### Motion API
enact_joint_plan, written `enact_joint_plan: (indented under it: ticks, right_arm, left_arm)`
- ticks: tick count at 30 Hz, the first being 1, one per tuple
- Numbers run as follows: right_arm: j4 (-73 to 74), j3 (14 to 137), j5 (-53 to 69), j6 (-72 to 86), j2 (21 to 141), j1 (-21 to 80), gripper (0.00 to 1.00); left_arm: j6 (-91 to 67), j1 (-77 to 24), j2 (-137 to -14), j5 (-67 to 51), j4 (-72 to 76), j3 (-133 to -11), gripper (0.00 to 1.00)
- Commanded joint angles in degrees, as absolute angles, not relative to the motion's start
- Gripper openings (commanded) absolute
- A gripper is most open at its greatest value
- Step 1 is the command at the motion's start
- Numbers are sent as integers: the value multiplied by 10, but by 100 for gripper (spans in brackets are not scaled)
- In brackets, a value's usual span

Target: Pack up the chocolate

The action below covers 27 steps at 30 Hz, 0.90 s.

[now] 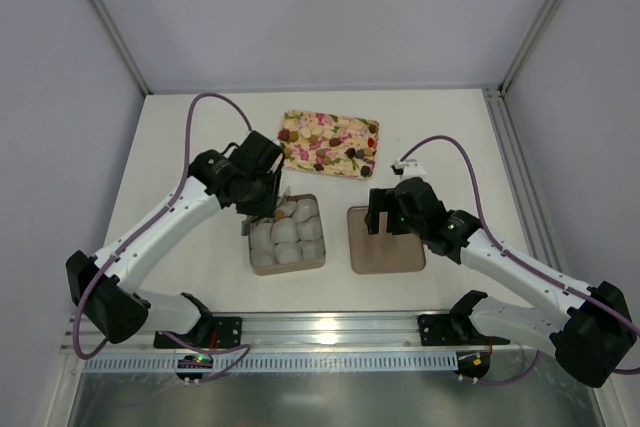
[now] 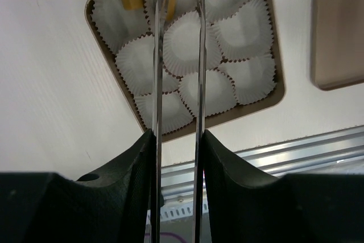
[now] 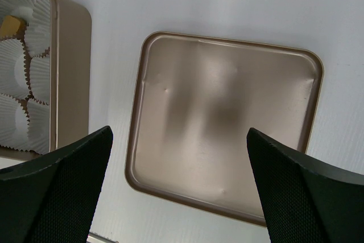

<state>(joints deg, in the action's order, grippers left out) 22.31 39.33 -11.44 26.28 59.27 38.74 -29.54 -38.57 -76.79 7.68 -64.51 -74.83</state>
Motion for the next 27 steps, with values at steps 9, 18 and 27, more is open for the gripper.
enact_joint_plan:
  ticks: [9, 18, 27]
  right_arm:
    - [214, 422, -121, 263, 588, 383, 100]
    - [243, 430, -131, 259, 563, 381, 100]
    - [264, 425, -137, 261, 536, 381, 100]
  left_arm:
    - [-256, -386, -855, 76, -639, -929, 40]
    - [-213, -386, -1034, 69, -622, -1071, 40]
    - [-200, -386, -1137, 70, -607, -1139, 41]
